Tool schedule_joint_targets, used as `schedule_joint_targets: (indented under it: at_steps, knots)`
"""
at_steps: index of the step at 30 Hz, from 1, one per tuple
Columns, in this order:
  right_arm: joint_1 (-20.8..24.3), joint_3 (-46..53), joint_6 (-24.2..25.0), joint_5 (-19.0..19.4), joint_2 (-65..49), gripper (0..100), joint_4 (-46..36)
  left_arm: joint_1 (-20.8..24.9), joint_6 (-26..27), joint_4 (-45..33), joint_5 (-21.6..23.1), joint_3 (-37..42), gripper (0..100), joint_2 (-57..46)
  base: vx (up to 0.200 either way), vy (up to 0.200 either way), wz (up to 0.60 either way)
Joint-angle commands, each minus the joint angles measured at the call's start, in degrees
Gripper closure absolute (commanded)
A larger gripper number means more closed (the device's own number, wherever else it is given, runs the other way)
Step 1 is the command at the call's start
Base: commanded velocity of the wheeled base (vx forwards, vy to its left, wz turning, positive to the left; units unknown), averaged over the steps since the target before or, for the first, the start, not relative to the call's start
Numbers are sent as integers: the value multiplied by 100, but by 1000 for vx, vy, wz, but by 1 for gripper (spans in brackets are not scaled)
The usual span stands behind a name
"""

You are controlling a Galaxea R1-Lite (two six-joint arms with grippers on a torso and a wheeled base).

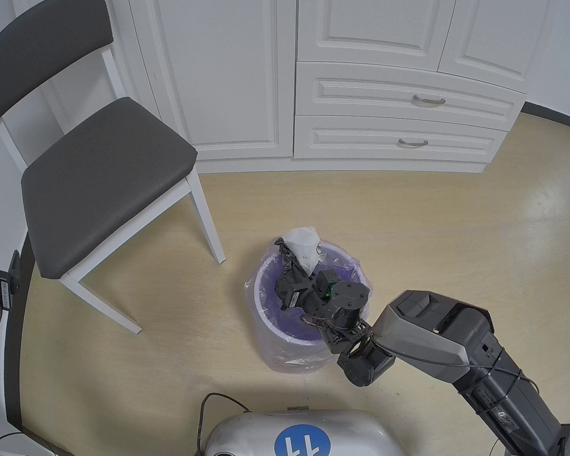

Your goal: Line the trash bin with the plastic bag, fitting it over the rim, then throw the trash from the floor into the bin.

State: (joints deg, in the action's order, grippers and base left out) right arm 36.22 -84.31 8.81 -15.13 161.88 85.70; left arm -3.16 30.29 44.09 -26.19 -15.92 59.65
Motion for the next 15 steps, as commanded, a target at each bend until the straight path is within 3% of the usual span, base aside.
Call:
schedule_joint_targets:
  at_steps: [1,6,15]
  knots:
    - [-124,556,-20,133,-359,100,-27,-1,-6,3,-1,1,0,-6,0,0,0]
    - [-300,811,-82,388,-403,100,-168,-9,3,3,-1,1,0,3,0,0,0]
    - [-256,530,-82,344,-139,100,-563,-1,3,3,-1,10,0,3,0,0,0]
